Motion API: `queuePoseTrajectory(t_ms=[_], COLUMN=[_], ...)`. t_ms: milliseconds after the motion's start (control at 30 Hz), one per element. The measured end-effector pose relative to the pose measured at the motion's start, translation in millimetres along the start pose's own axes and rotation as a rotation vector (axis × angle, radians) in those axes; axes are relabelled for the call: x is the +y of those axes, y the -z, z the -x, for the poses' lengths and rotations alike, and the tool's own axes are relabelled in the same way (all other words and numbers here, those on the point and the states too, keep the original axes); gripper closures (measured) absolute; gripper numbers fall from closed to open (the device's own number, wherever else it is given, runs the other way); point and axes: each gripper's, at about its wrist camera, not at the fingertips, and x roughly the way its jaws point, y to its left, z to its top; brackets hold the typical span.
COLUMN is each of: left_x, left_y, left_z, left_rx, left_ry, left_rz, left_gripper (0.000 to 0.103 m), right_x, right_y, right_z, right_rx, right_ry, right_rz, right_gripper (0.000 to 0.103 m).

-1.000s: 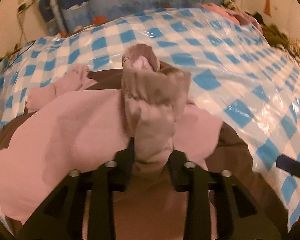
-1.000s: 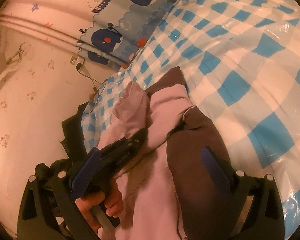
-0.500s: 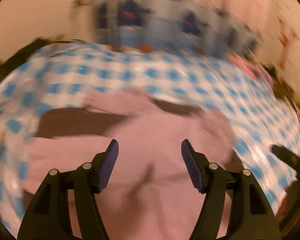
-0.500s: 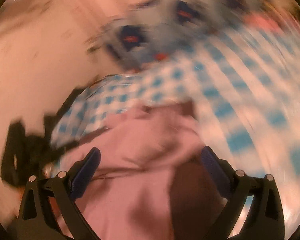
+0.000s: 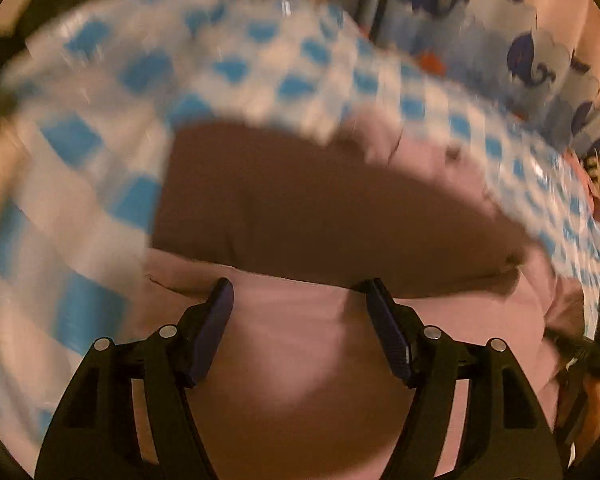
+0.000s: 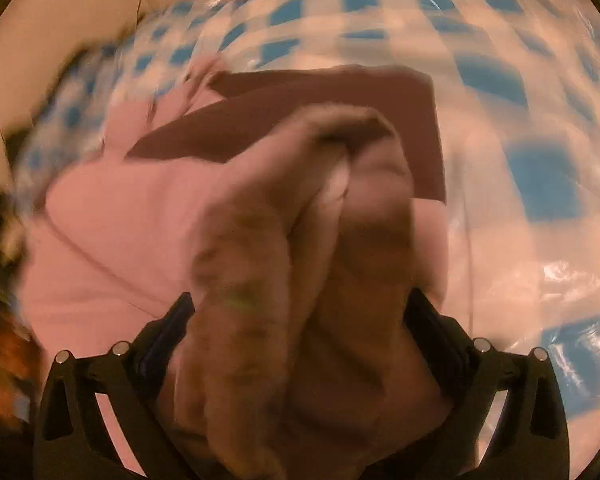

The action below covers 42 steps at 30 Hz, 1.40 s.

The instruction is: Fold large clothes

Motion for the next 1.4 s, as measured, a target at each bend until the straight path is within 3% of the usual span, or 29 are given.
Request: queuePoseTrajectory(t_ms=[100, 267, 333, 400, 500, 567, 733, 833, 933, 1100, 1233, 1300, 1400], left_x=[-4, -27, -32, -30, -20, -14, -17, -18, -7, 51, 109, 140, 172], left_y=[-2, -20, -31, -40, -44, -32, -20, -13, 16, 114, 193, 231, 271], left_z=[8, 69, 74, 60, 17, -11, -25, 14, 76, 168, 219, 237, 250], left_rx=[0.001, -0.175, -0.214, -0.186, -0.089, -0.042, -0.017, -0.03, -0.087, -0.052, 0.014, 0.055, 0.091], left_ry=[-0.039, -0.055, -0.074, -0.075, -0.078, -0.069, -0.129, -0.123, -0.103, -0.096, -0.051, 0.008, 0.1], left_rz=[-0.017, -0.124, -0.144, -0.129, -0.075, -0.061, -0.092, -0.115, -0.153, -0.172, -0.075, 0.036, 0.199], left_gripper=[0.037, 0.035, 0.028, 0.028, 0.028, 0.028, 0.028, 0.028, 0.027, 0.021, 0.02, 0.02, 0.02], right_x=[24, 55, 70, 81, 68, 40, 41, 36, 27, -10, -56, -69, -70], right_y=[-5, -17, -28, -41, -49, -45, -52, -46, -7, 99, 185, 221, 247], right_z=[20, 95, 96, 73, -1, -29, -29, 18, 85, 164, 197, 209, 215], right_rx=[-0.016, -0.324, -0.362, -0.314, -0.12, -0.066, -0.014, -0.075, -0.108, -0.04, 0.066, 0.099, 0.118], right_ry=[0.109, 0.182, 0.194, 0.186, 0.234, 0.146, 0.17, 0.116, 0.038, 0.038, -0.033, -0.119, -0.181], right_rz=[0.088, 0.153, 0.187, 0.221, 0.212, 0.135, 0.152, 0.123, 0.147, 0.162, 0.027, -0.06, -0.108], right_gripper=[0.006, 0.006, 0.006, 0.006, 0.006, 0.006, 0.006, 0.007, 0.007, 0.007, 0.007, 0.007, 0.007])
